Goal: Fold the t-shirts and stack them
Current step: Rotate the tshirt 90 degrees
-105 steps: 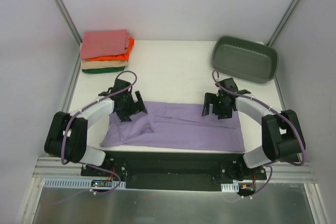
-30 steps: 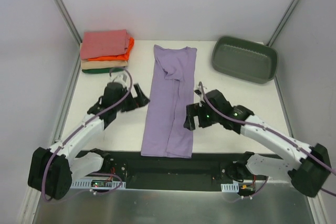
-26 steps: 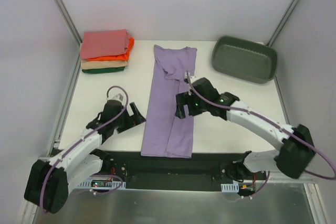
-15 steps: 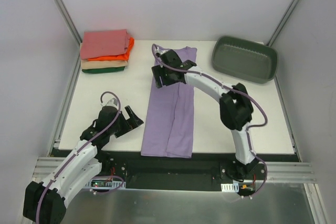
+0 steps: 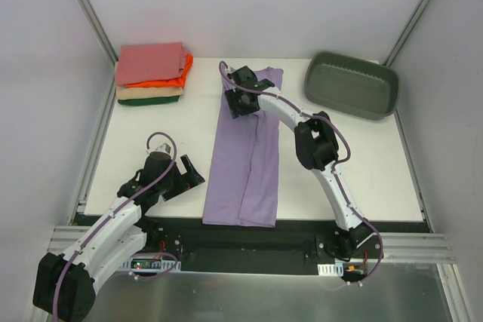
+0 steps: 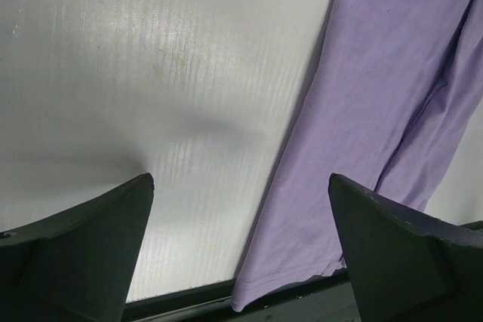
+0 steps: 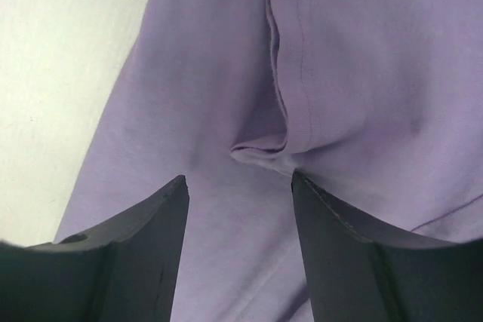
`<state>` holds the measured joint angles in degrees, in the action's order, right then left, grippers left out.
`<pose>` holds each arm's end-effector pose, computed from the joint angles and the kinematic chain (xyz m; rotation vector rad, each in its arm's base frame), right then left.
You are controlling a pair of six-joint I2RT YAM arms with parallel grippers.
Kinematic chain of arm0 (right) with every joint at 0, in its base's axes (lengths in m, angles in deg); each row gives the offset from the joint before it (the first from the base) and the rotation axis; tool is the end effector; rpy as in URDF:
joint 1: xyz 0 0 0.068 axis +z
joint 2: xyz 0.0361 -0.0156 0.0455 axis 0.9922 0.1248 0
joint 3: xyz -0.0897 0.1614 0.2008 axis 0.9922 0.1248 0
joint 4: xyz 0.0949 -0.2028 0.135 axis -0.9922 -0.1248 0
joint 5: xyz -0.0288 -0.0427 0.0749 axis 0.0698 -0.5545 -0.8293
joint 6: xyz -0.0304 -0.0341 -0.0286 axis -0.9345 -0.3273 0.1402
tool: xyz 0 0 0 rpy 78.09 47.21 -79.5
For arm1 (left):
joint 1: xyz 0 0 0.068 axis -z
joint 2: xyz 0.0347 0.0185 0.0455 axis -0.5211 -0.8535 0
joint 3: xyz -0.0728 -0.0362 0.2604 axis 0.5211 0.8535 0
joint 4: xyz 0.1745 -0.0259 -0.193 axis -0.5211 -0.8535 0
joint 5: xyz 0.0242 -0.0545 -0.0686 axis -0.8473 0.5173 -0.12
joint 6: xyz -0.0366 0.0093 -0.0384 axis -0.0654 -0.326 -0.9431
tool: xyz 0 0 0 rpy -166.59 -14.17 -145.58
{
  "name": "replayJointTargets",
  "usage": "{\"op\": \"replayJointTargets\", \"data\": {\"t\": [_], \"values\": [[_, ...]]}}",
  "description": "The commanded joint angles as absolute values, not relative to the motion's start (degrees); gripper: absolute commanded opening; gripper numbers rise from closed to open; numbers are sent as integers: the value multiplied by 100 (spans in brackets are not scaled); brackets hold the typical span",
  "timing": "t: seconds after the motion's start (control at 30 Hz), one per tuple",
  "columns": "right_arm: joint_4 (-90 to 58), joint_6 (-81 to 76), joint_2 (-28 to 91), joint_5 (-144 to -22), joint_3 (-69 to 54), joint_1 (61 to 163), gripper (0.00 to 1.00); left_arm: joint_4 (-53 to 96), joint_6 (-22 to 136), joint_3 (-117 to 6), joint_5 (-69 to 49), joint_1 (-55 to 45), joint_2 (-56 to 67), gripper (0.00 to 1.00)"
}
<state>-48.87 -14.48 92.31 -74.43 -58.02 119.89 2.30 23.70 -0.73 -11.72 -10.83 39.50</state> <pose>0.4403 0.3316 0.1851 -0.8771 2.2789 0.2263 0.1415 -0.0575 0.1734 -0.4409 2.3395 -0.7056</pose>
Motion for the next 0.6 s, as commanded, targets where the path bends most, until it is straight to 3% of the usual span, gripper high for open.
{"op": "replayJointTargets", "data": {"t": [0.0, 0.57], "values": [[-4939, -1590, 9251, -7355, -6125, 12009, 59, 114, 2562, -325, -1310, -1093, 3863, 99], [-5352, -1705, 9716, -6765, -6828, 11983, 47, 105, 2667, -325, -1380, -1093, 3652, 99]]}}
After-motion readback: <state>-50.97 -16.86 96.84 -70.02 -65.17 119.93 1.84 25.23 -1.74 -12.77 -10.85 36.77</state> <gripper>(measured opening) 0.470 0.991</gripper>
